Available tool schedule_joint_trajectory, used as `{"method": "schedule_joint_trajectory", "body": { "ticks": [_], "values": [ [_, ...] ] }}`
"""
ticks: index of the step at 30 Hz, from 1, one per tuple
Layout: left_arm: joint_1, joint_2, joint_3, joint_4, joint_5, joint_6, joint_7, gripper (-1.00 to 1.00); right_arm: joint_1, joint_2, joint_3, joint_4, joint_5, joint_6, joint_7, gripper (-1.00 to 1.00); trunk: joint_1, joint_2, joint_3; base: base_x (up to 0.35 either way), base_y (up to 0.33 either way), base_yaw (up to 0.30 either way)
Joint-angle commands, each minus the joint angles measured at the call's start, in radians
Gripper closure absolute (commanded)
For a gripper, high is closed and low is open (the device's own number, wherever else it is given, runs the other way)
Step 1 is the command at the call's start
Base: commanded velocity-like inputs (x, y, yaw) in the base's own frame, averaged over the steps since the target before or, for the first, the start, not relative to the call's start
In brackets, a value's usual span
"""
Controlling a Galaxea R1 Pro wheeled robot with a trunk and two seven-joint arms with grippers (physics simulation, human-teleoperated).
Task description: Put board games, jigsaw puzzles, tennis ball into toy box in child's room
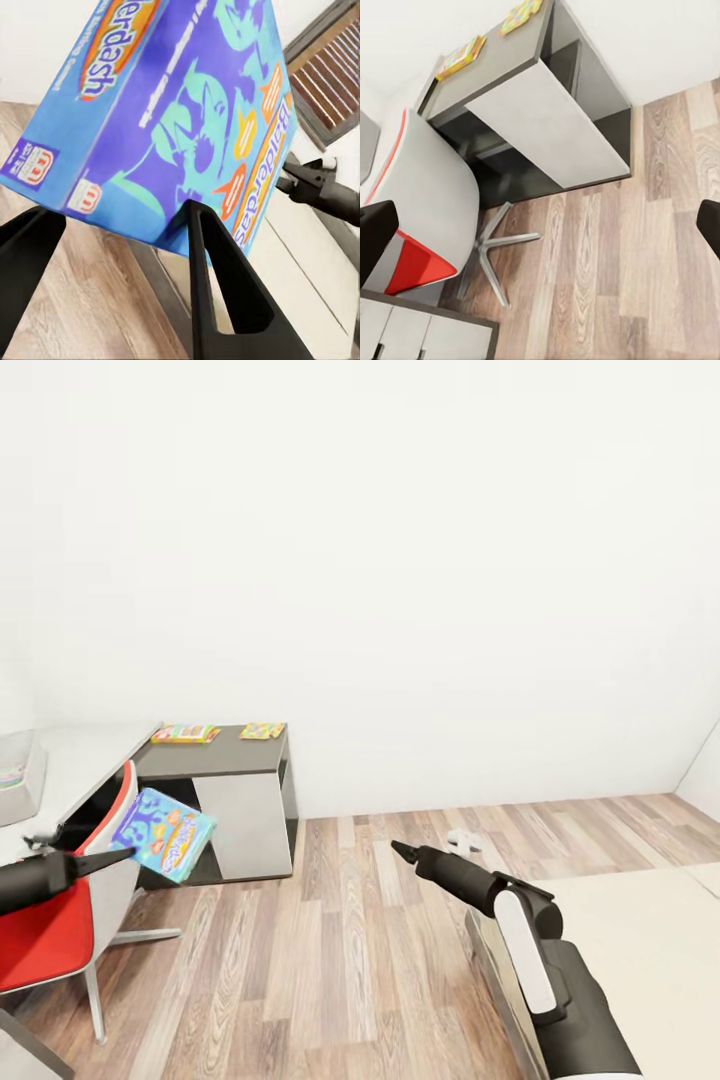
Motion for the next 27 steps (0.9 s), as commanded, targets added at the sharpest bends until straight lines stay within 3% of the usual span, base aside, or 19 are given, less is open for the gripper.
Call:
{"method": "schedule_joint_trajectory", "body": {
  "ticks": [1,7,11,15,19,27],
  "values": [
    [0.000,0.002,0.012,-0.001,0.000,0.006,-0.007,1.00,0.000,0.001,-0.002,0.000,0.002,0.005,0.003,-1.00,-0.004,0.006,0.002,0.000,0.000,0.000],
    [0.003,0.006,0.107,0.001,0.000,0.006,-0.068,1.00,0.001,0.005,-0.003,-0.005,0.001,-0.004,0.002,-1.00,-0.027,0.048,0.021,0.000,0.000,0.000],
    [0.009,0.010,0.146,0.004,-0.001,0.006,-0.100,1.00,0.001,0.011,-0.001,-0.005,0.002,-0.010,0.000,-1.00,-0.031,0.055,0.024,0.000,0.000,0.037],
    [0.036,0.010,0.187,0.004,0.003,0.006,-0.120,1.00,0.000,0.014,0.032,-0.004,0.004,-0.012,-0.009,-1.00,-0.031,0.055,0.026,0.000,0.000,0.214],
    [0.048,0.008,0.213,0.004,-0.001,0.005,-0.171,1.00,0.001,0.014,0.064,-0.005,0.004,-0.012,-0.026,-1.00,-0.031,0.055,0.027,0.000,0.000,0.137],
    [0.049,0.008,0.216,0.005,-0.002,0.000,-0.178,1.00,0.000,0.011,0.067,-0.007,0.004,-0.024,-0.027,-1.00,-0.031,0.055,0.028,0.061,-0.066,0.030]
  ]
}}
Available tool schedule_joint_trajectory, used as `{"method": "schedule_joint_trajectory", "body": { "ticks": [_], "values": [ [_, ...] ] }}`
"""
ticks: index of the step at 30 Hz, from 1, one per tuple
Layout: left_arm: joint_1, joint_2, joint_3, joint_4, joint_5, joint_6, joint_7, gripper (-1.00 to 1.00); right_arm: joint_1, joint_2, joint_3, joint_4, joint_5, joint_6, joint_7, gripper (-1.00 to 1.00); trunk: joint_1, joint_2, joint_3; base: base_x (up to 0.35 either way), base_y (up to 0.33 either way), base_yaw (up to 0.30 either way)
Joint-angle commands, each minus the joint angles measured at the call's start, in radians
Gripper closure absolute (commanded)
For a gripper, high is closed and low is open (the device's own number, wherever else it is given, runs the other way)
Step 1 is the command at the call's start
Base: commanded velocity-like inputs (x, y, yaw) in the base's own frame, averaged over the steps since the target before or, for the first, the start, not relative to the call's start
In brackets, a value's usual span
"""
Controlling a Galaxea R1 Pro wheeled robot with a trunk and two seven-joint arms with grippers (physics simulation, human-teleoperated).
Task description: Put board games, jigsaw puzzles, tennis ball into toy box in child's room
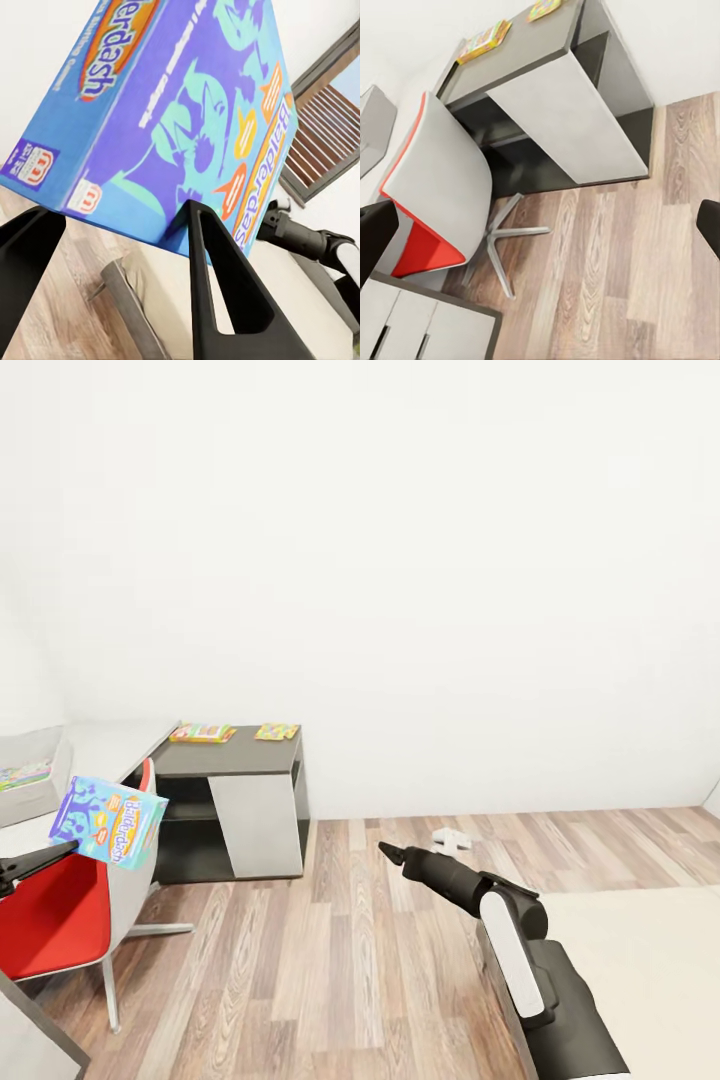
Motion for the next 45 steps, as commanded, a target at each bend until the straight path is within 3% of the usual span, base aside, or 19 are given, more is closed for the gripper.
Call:
{"method": "schedule_joint_trajectory", "body": {
  "ticks": [1,5,11,15,20,34,45],
  "values": [
    [-0.001,0.000,0.000,0.000,0.001,0.010,-0.002,1.00,-0.001,0.001,-0.001,-0.002,0.002,-0.003,0.004,-1.00,0.001,-0.001,-0.001,0.180,-0.193,0.161],
    [-0.001,0.001,0.003,0.000,0.002,0.009,-0.003,1.00,0.000,0.000,0.000,-0.013,0.002,-0.013,0.007,-1.00,0.001,-0.001,0.003,0.243,-0.121,0.200],
    [-0.001,0.000,0.047,0.001,0.003,0.010,-0.003,1.00,-0.001,-0.001,0.001,-0.064,0.000,-0.004,0.015,-1.00,0.001,-0.001,0.009,0.300,0.103,0.236],
    [-0.001,0.000,0.060,0.008,0.003,0.010,-0.003,1.00,-0.003,-0.003,0.041,-0.107,0.000,0.016,0.017,-1.00,0.001,-0.001,0.012,0.289,0.210,0.254],
    [-0.001,0.000,0.063,0.011,0.002,0.009,-0.003,1.00,-0.003,-0.003,0.070,-0.115,-0.001,0.019,0.017,-1.00,0.001,-0.001,0.015,0.286,0.216,0.264],
    [-0.001,0.000,0.063,0.017,0.002,0.006,0.000,1.00,-0.003,-0.013,0.074,-0.119,-0.012,0.019,0.020,-1.00,0.001,-0.001,0.016,0.314,0.096,0.046],
    [-0.001,0.001,0.064,0.023,0.001,0.006,0.000,1.00,-0.003,-0.014,0.076,-0.148,-0.014,0.033,0.022,-1.00,0.001,-0.001,0.016,0.332,0.086,0.251]
  ]
}}
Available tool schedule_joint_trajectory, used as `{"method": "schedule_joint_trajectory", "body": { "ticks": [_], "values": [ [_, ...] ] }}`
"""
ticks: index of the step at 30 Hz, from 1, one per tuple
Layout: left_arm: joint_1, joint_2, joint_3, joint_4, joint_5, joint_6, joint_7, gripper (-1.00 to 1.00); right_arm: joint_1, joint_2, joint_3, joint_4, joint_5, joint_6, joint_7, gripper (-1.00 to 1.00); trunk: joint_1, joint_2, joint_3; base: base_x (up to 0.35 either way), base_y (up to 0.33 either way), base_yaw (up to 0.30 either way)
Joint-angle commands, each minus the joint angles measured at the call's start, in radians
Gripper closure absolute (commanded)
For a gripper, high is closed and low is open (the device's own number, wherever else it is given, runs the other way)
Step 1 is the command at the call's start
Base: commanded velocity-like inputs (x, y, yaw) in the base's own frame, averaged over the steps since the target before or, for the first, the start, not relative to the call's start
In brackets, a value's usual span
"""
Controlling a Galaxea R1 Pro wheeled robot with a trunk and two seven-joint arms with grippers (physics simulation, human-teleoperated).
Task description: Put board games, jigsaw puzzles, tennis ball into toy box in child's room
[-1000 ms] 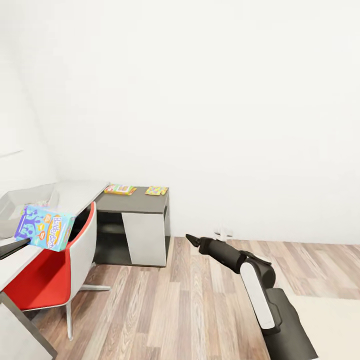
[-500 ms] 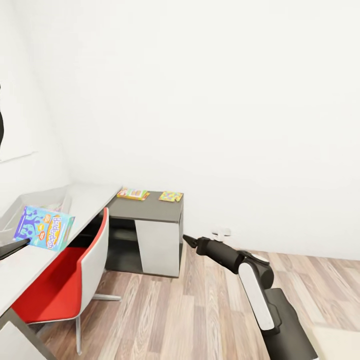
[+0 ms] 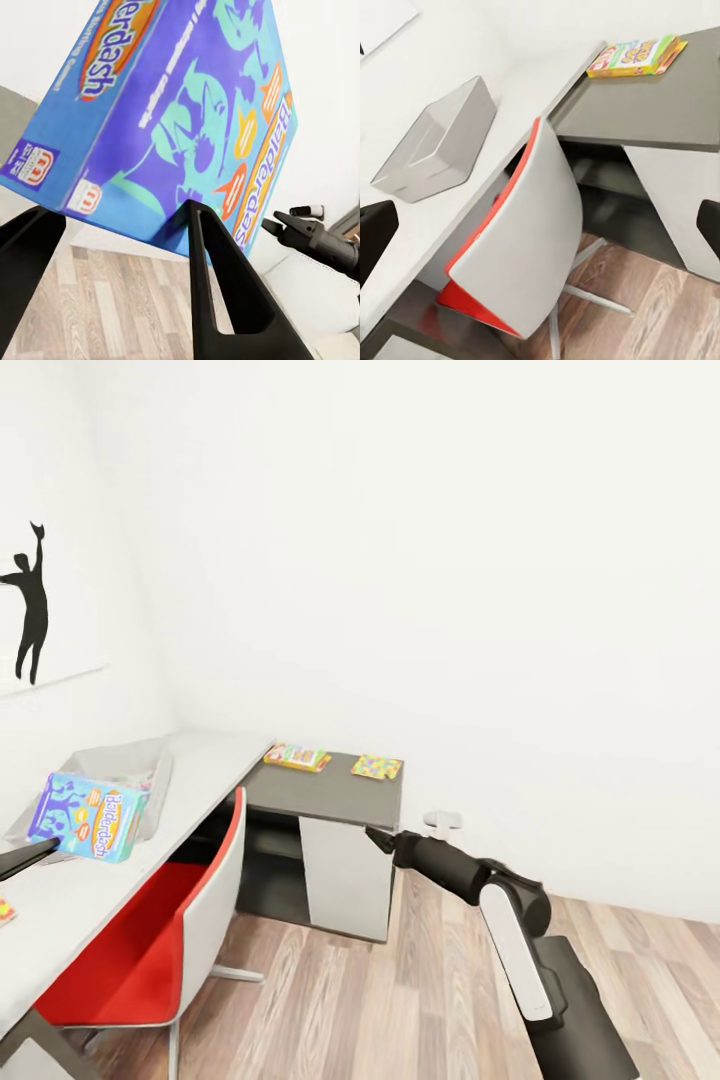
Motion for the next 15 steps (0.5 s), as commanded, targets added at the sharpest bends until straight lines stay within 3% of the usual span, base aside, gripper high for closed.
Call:
{"method": "schedule_joint_trajectory", "body": {
  "ticks": [1,5,11,15],
  "values": [
    [-0.001,0.000,0.000,0.000,0.002,0.011,-0.003,1.00,-0.001,0.000,-0.002,-0.006,0.003,0.015,0.010,-1.00,0.001,-0.001,-0.002,0.332,0.131,0.281],
    [-0.001,0.000,0.001,0.000,0.002,0.011,-0.003,1.00,-0.002,0.003,-0.010,-0.012,0.000,0.046,0.063,-1.00,0.001,-0.001,-0.002,0.332,0.133,0.282],
    [-0.001,0.000,0.001,0.000,0.002,0.011,-0.002,1.00,-0.003,0.001,-0.023,-0.015,0.000,0.059,0.201,-1.00,0.001,-0.001,-0.002,0.332,0.134,0.283],
    [-0.001,-0.001,0.001,0.000,0.002,0.011,-0.002,1.00,-0.002,-0.002,-0.065,-0.016,0.000,0.058,0.267,-1.00,0.001,-0.001,-0.002,0.332,0.057,0.285]
  ]
}}
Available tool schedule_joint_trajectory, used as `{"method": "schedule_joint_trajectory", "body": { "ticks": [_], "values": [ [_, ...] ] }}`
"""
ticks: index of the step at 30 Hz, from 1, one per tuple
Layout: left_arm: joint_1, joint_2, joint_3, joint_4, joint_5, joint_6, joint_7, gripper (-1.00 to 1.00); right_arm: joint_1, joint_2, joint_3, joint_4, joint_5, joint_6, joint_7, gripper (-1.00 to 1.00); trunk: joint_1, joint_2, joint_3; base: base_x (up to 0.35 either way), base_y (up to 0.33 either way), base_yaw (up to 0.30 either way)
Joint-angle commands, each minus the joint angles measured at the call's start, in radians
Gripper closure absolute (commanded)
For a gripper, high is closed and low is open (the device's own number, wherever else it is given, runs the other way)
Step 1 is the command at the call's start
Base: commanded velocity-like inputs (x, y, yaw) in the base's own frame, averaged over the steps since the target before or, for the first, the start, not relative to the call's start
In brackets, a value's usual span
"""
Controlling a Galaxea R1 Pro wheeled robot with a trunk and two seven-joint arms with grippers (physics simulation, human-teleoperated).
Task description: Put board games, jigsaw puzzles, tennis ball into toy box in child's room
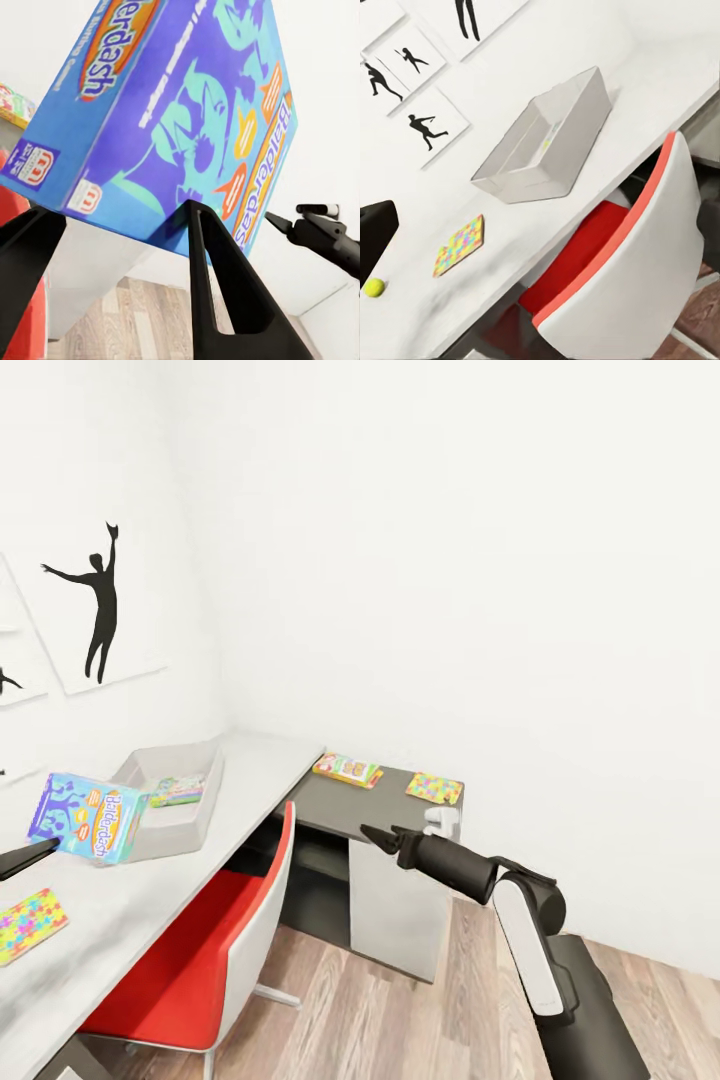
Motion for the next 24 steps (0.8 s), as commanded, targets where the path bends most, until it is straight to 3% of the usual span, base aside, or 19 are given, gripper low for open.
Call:
{"method": "schedule_joint_trajectory", "body": {
  "ticks": [1,10,24],
  "values": [
    [-0.001,0.000,0.000,0.000,0.003,0.011,-0.003,1.00,-0.001,0.001,-0.005,0.000,-0.001,0.005,0.006,-1.00,0.001,-0.001,-0.002,0.332,-0.008,0.287],
    [-0.001,0.000,0.000,0.000,0.004,0.011,0.000,1.00,0.000,0.000,-0.016,0.001,-0.001,-0.006,0.023,-1.00,0.001,-0.001,-0.002,0.316,-0.095,0.283],
    [-0.001,-0.002,-0.001,0.000,0.004,0.011,0.002,1.00,0.001,0.001,-0.018,0.001,-0.001,-0.010,0.019,-1.00,0.001,-0.001,0.001,0.307,-0.020,0.080]
  ]
}}
